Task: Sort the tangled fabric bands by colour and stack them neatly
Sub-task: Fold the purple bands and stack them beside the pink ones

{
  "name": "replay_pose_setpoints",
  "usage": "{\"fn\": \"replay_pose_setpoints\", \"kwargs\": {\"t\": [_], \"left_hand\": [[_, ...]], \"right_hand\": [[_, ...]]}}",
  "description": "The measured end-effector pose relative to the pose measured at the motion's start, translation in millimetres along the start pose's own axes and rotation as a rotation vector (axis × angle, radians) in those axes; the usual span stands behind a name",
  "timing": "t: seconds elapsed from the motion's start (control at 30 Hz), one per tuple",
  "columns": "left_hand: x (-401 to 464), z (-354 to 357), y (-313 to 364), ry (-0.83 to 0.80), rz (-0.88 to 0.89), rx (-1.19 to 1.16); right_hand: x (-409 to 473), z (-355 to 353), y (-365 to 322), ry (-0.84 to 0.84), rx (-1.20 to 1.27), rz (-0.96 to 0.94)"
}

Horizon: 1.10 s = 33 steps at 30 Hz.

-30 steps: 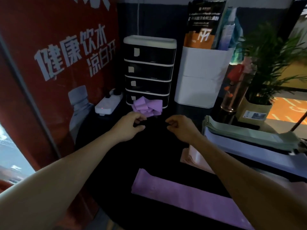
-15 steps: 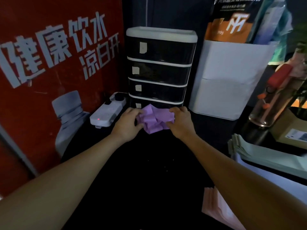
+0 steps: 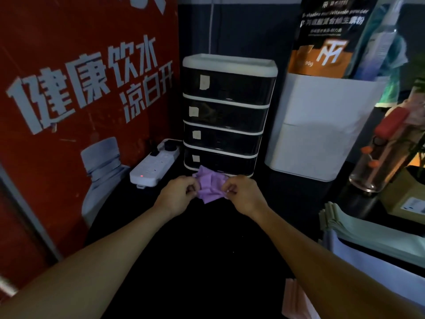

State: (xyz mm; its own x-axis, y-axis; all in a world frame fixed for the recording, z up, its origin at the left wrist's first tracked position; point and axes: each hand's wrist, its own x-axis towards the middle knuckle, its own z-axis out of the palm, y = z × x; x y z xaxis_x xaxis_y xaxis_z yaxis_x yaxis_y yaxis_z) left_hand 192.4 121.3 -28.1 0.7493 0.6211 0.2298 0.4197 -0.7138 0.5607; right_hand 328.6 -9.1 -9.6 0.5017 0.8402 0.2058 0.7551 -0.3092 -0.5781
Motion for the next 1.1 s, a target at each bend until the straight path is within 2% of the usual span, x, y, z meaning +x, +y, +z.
{"fn": "replay_pose_setpoints", "kwargs": {"t": [0.23,0.47,0.67,0.8,0.97,1.1], "left_hand": [[-33.0,-44.0,24.7,0.132,0.044,-0.176],[-58.2,-86.6,59.2,0.219,0.088,-0.254],[-74.5,-112.2,89.6,0.253,0.146,-0.39],[-81.3,-118.7,93.7,0.242,0.114,-0.468],[-85.6,-126.4,90.6,0.357,-0.04,-0.639],[-88.4,-133.9,101.1,0.336,-0.003,-0.686]], "right_hand": [[-31.8,-30.7,-31.0,0.089,0.171,-0.029],[-61.3,-66.0,-54.0,0.144,0.32,-0.053],[-76.6,-88.3,-62.5,0.149,0.296,-0.069],[-83.0,-97.1,-65.1,0.167,0.29,-0.092],[-84.2,-109.2,-61.9,0.282,0.184,-0.085],[-80.7,-122.1,-73.1,0.37,0.193,-0.123]]}}
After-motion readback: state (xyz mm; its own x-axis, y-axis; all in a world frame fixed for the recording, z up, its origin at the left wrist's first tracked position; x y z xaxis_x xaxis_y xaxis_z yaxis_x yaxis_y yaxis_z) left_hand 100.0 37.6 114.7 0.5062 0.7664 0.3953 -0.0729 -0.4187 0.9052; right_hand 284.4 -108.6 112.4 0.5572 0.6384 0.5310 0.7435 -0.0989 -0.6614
